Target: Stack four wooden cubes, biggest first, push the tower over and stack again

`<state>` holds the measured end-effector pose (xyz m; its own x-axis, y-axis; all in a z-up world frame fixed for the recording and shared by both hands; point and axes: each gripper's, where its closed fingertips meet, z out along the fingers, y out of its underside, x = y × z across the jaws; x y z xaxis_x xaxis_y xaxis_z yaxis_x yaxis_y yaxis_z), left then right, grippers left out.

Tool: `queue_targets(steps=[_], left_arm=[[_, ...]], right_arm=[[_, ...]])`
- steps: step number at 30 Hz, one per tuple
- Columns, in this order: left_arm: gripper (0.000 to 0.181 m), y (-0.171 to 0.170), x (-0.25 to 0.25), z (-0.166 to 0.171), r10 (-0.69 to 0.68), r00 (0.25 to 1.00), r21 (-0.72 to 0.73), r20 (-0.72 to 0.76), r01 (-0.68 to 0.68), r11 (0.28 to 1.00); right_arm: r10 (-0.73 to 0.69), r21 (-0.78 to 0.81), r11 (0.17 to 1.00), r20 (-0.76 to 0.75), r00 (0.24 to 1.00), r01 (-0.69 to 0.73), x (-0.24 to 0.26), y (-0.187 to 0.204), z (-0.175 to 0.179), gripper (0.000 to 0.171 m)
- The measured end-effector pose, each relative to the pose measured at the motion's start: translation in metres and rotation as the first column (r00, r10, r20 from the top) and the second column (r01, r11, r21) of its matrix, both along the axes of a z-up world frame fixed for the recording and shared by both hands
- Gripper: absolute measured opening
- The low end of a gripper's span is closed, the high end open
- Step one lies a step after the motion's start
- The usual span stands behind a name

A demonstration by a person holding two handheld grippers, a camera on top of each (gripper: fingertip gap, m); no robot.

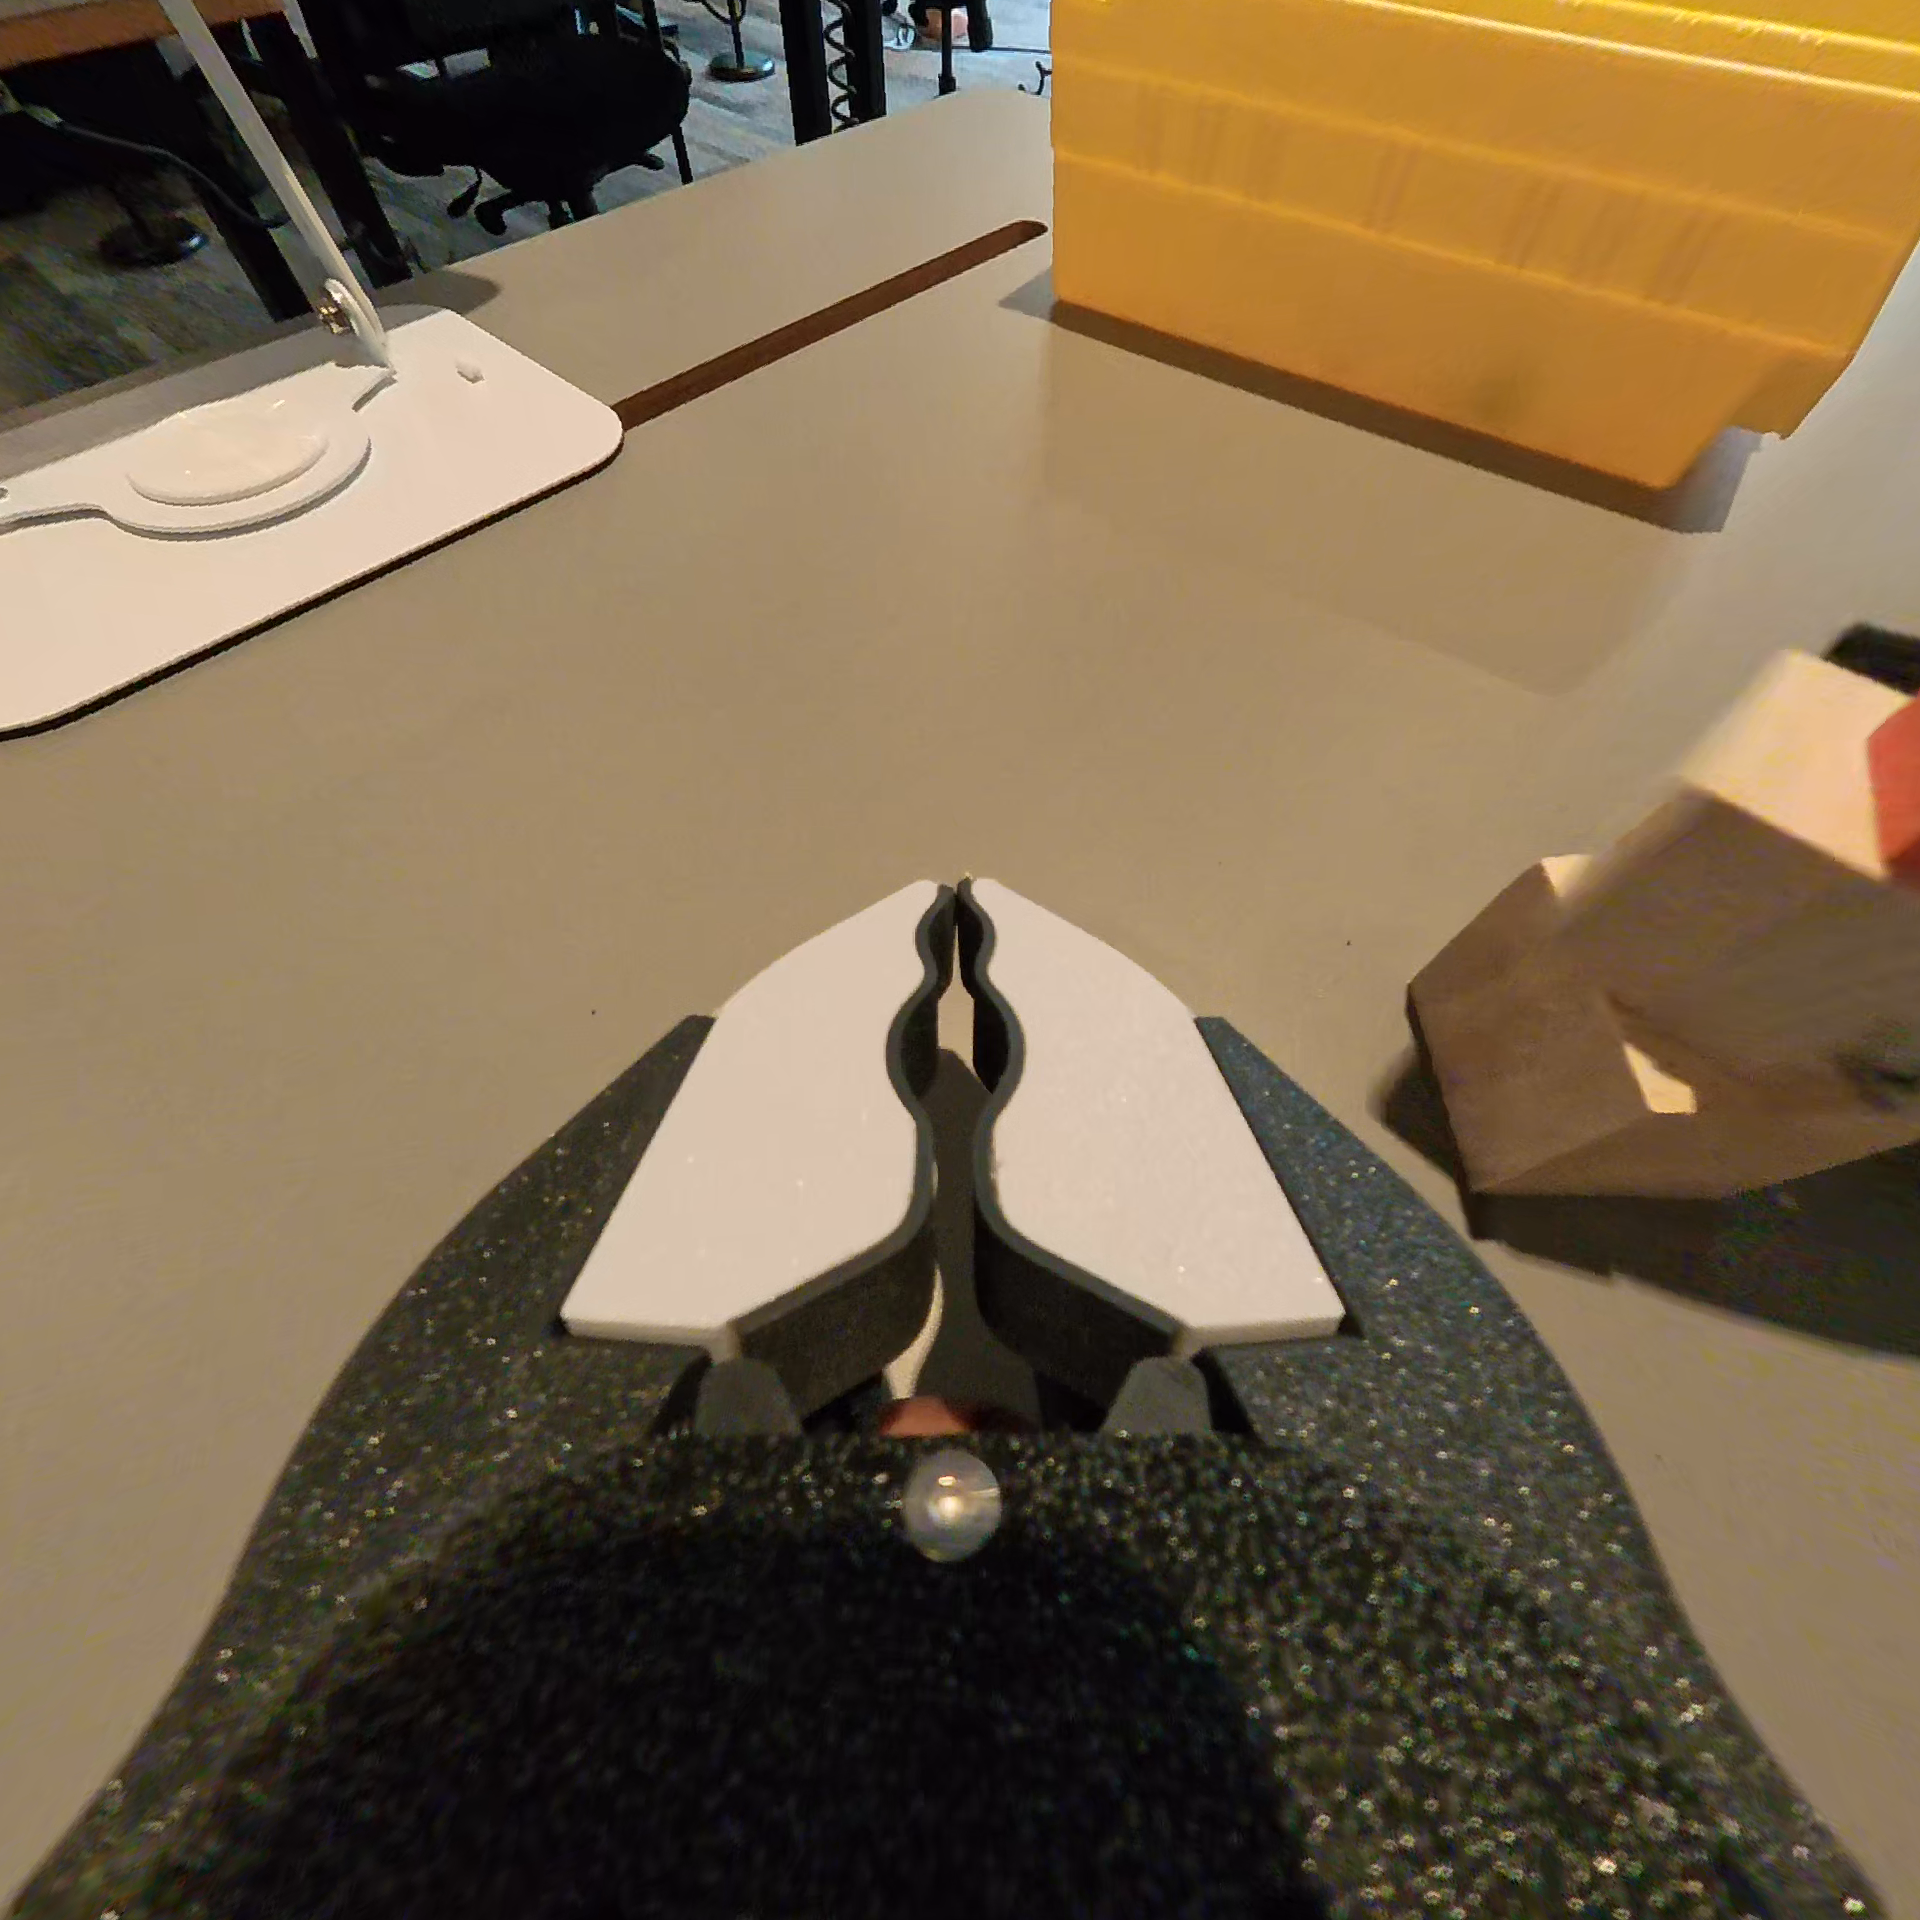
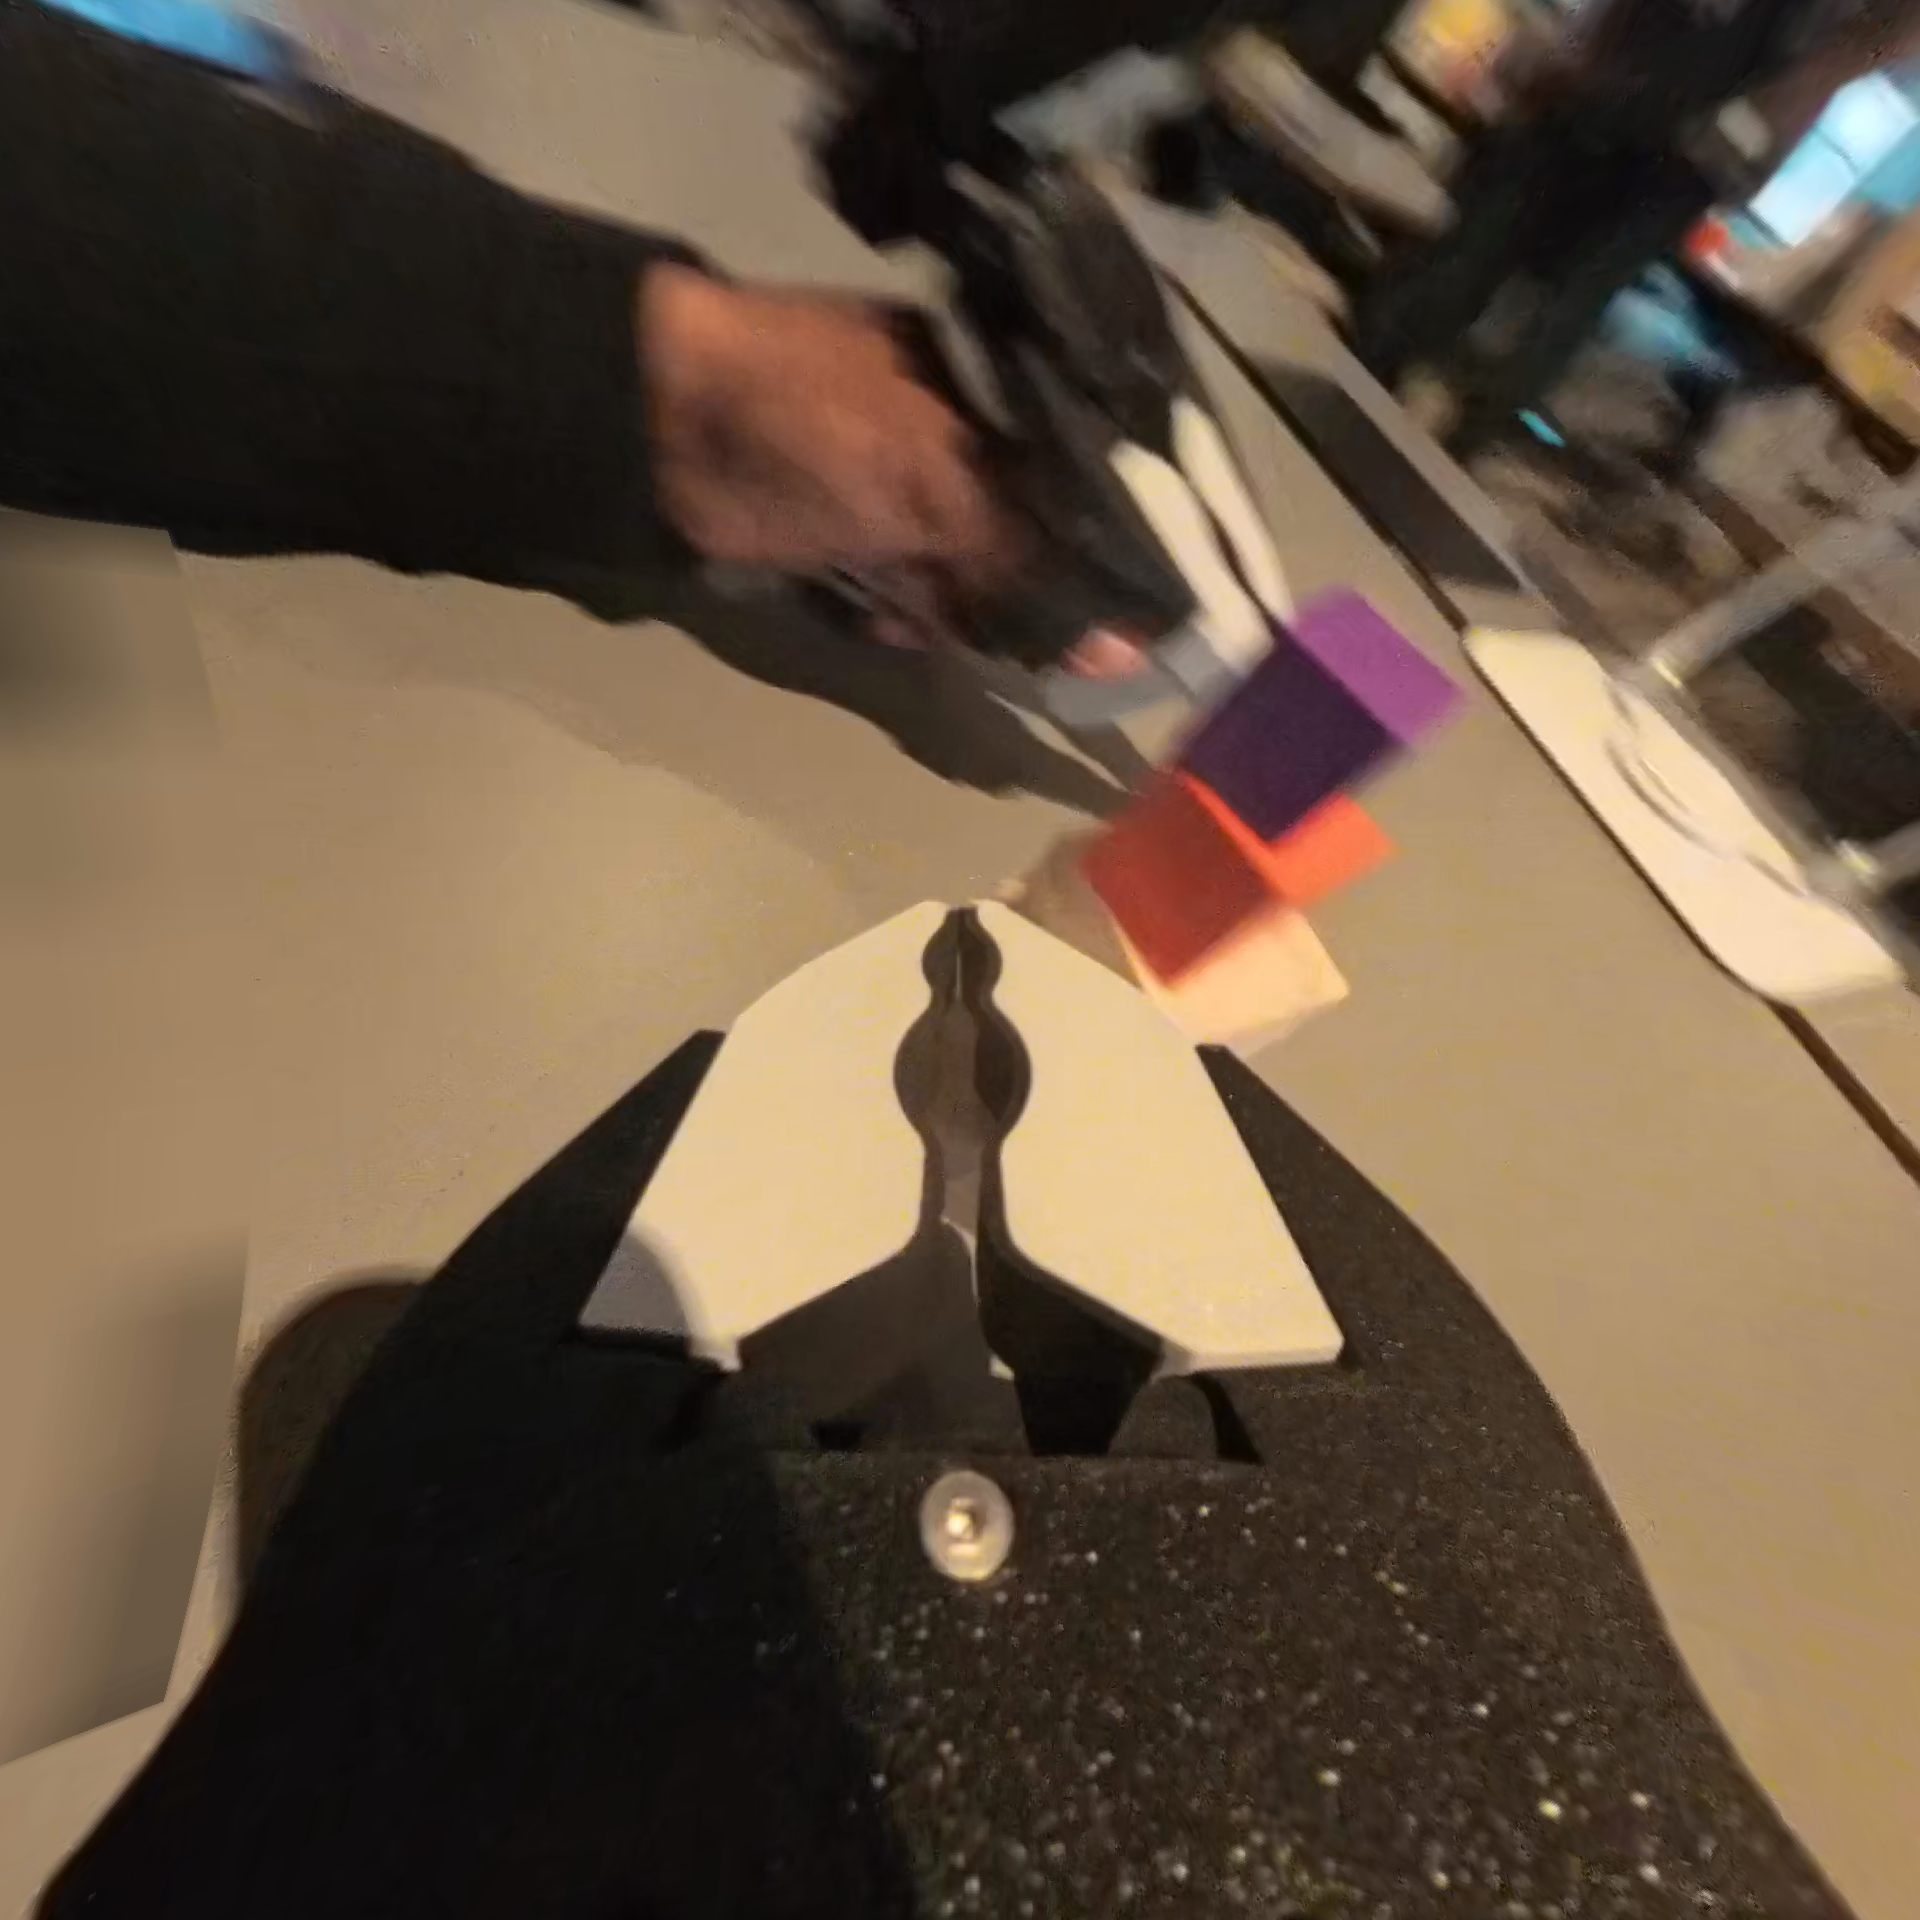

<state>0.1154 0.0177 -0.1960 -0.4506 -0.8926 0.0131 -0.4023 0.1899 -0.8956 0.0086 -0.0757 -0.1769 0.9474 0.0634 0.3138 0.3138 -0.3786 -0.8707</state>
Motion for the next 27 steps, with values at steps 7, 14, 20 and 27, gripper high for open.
queue_targets(steps=[7, 14, 20, 27], left_arm=[[0.0, 0.001, 0.0, 0.001, 0.003, 1.0, -0.013, 0.004, -0.003, 1.0], [0.001, 0.003, 0.001, 0.002, 0.014, 1.0, -0.024, 0.004, -0.014, 1.0], [0.002, 0.01, 0.003, 0.002, 0.031, 0.999, 0.002, 0.018, -0.031, 1.0], [0.005, 0.0, 0.001, 0.015, -0.048, 0.991, 0.018, 0.126, 0.046, 0.999]], right_arm=[[-0.44, 0.104, 0.877, -0.221, 0.871, 0.469, 0.095, -0.046, 0.024, 0.0], [-0.44, 0.162, 0.865, -0.209, 0.873, 0.475, 0.105, -0.06, 0.038, 0.0], [-0.406, 0.128, 0.899, -0.11, 0.907, 0.418, 0.093, -0.05, 0.031, 0.0], [-0.39, 0.119, 0.913, -0.032, 0.92, 0.391, 0.087, -0.045, 0.029, 0.0]])
